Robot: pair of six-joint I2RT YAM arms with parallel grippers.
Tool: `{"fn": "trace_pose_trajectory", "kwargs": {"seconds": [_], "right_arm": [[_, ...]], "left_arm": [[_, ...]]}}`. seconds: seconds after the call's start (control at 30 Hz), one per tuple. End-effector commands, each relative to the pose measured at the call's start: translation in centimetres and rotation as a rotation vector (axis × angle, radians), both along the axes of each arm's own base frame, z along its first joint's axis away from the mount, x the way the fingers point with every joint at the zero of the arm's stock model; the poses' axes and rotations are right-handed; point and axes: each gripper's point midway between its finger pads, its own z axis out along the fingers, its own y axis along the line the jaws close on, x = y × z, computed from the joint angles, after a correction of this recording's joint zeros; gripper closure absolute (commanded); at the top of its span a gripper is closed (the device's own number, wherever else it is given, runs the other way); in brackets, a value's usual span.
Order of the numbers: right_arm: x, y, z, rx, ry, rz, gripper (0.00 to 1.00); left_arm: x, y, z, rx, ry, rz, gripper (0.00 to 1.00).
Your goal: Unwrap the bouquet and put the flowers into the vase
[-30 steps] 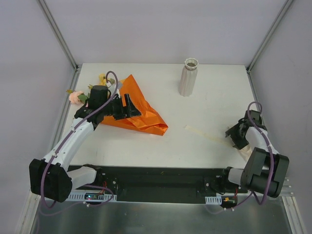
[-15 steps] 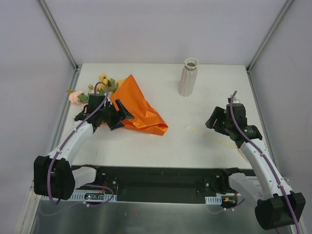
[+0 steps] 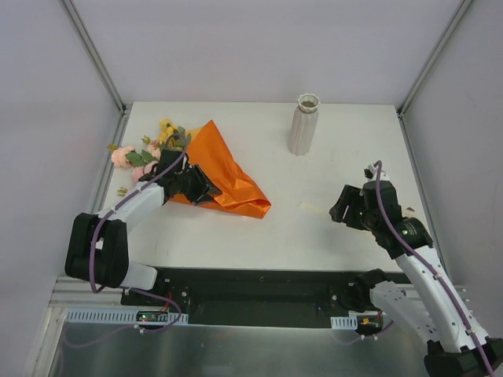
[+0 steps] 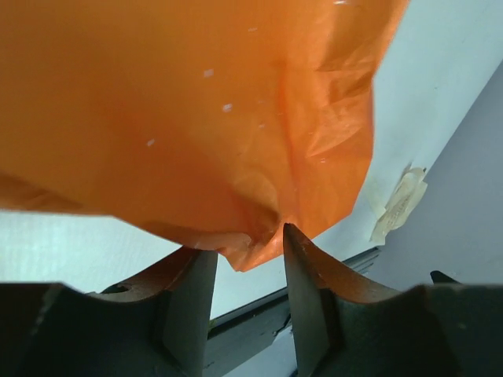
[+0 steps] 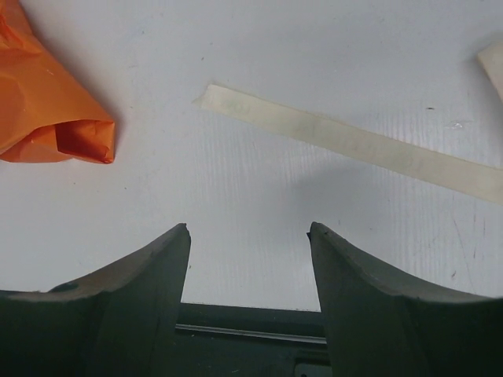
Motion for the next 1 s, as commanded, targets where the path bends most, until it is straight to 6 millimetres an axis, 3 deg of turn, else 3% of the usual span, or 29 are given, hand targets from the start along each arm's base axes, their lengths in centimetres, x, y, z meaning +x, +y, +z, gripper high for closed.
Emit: {"fn": "trace_pose_trajectory", "kwargs": {"seconds": [0.0, 0.03, 0.1, 0.13, 0.2, 0.23, 0.3, 0.33, 0.37, 0.43, 0.47, 0.5, 0.53, 0.63, 0.67, 0.7, 0.73, 0.77, 0.8, 0.83, 0.87, 0.9, 0.93, 0.97], "right_arm": [[-1.2, -1.5, 1.6, -0.027, -0.046, -0.038, 0.34], [-1.4, -1.8, 1.8, -0.035, -0.057, -0.044, 0.34], [-1.7, -2.1, 2.1, -0.040, -0.059, -0.047, 0.34], [-1.9, -2.0, 2.1, -0.036, -0.059, -0.044, 0.34], [-1.9, -1.8, 2.4, -0.024, -0.063, -0.037, 0.34], [-1.9, -1.6, 2.4, -0.012, -0.063, -0.033, 0.34], [-1.8, -1.3, 2.6, 0.003, -0.068, -0.026, 0.34], [-1.8, -0.9, 2.4, 0.016, -0.057, -0.013, 0.34], [-1.8, -0.6, 2.3, 0.023, -0.052, 0.002, 0.34], [-1.7, 0.7, 1.9, 0.052, -0.036, 0.055, 0.34], [-1.7, 1.3, 1.7, 0.058, -0.035, 0.090, 0.34], [-1.2, 1.8, 1.9, 0.069, -0.059, 0.108, 0.34], [-1.4, 2.9, 1.4, 0.096, -0.040, 0.158, 0.34], [-0.6, 5.7, 1.5, 0.146, -0.060, 0.256, 0.29], [-0.5, 6.9, 1.4, 0.157, -0.062, 0.300, 0.27], [0.4, 8.1, 2.2, 0.175, -0.099, 0.330, 0.26], [0.6, 9.7, 1.1, 0.168, -0.051, 0.383, 0.26], [1.7, 11.2, 2.4, 0.180, -0.095, 0.418, 0.26], [2.4, 12.1, 2.5, 0.165, -0.099, 0.455, 0.26], [2.9, 13.8, 0.8, 0.139, -0.042, 0.502, 0.25], [3.8, 15.1, 1.0, 0.136, -0.054, 0.541, 0.25], [5.1, 16.3, 2.4, 0.117, -0.100, 0.598, 0.25], [6.1, 17.6, 0.5, 0.100, -0.043, 0.633, 0.25], [7.1, 18.5, 0.4, 0.098, -0.045, 0.657, 0.25]], "left_arm": [[3.0, -3.4, 3.9, -0.069, -0.121, -0.065, 0.65], [4.0, -4.1, 5.4, -0.066, -0.168, -0.072, 0.67], [4.5, -5.8, 6.4, -0.059, -0.200, -0.107, 0.66], [5.7, -6.6, 8.4, -0.070, -0.255, -0.117, 0.61], [6.8, -8.3, 8.7, -0.076, -0.265, -0.151, 0.59], [8.1, -9.2, 10.8, -0.094, -0.311, -0.165, 0.58], [9.5, -10.8, 10.4, -0.113, -0.314, -0.221, 0.50], [10.6, -12.2, 13.0, -0.138, -0.388, -0.275, 0.48], [11.4, -13.1, 11.6, -0.137, -0.364, -0.317, 0.45], [11.9, -14.3, 13.3, -0.177, -0.392, -0.404, 0.35], [12.1, -14.7, 12.5, -0.180, -0.376, -0.433, 0.23], [11.3, -14.8, 12.3, -0.181, -0.366, -0.497, 0.01], [11.3, -14.7, 12.8, -0.165, -0.377, -0.518, 0.01], [9.7, -12.6, 11.7, -0.040, -0.378, -0.524, 0.01], [8.5, -11.7, 14.1, -0.021, -0.443, -0.515, 0.01], [7.2, -10.7, 12.9, 0.012, -0.432, -0.523, 0.01], [6.6, -9.7, 13.3, 0.054, -0.459, -0.501, 0.01], [5.2, -8.3, 16.1, 0.078, -0.552, -0.484, 0.01], [4.0, -7.0, 15.1, 0.111, -0.540, -0.466, 0.01], [3.6, -5.7, 15.4, 0.155, -0.560, -0.426, 0.01], [2.3, -3.9, 18.1, 0.174, -0.646, -0.379, 0.01], [1.5, -2.8, 17.5, 0.196, -0.642, -0.353, 0.01], [0.4, -1.1, 19.2, 0.229, -0.694, -0.289, 0.01], [-0.1, -0.1, 19.4, 0.239, -0.701, -0.249, 0.01]]}}
